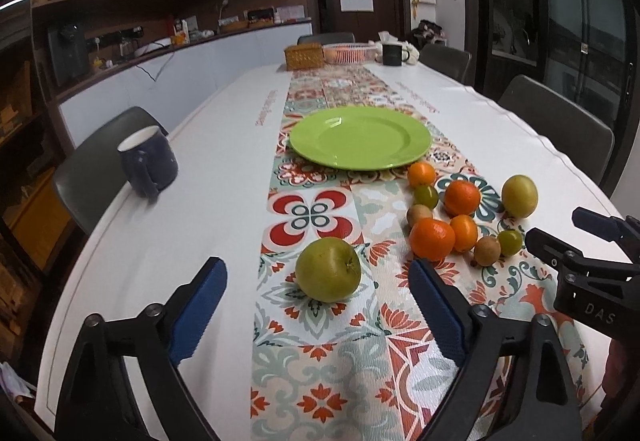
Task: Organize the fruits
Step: 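Grasp the large green pear with the left tool while the right tool grasps a small green tomato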
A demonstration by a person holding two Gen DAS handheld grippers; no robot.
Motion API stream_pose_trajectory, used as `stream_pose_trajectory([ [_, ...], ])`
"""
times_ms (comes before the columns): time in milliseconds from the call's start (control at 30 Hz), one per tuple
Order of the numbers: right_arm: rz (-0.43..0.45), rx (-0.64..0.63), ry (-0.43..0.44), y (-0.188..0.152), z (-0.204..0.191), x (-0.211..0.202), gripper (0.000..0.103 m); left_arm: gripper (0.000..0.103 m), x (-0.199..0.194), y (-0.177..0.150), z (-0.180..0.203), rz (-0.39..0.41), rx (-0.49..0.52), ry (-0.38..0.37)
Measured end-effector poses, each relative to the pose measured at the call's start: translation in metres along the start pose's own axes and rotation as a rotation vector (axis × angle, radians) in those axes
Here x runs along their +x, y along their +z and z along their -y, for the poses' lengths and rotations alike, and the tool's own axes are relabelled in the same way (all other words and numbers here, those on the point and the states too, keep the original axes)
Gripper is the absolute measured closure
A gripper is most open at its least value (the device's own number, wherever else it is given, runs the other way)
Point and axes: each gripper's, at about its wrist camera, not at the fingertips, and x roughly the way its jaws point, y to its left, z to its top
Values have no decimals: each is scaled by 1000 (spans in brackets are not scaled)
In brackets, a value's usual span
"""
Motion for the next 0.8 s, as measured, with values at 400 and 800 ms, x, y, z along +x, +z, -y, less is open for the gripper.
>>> stream_pose_trajectory([
  [400, -151, 3, 14, -3, 2, 45, 51, 25, 44, -1, -1, -106, -2, -33],
  [800, -196, -13, 15, 0, 2, 63, 63, 46, 64, -3, 2, -177, 12, -79],
])
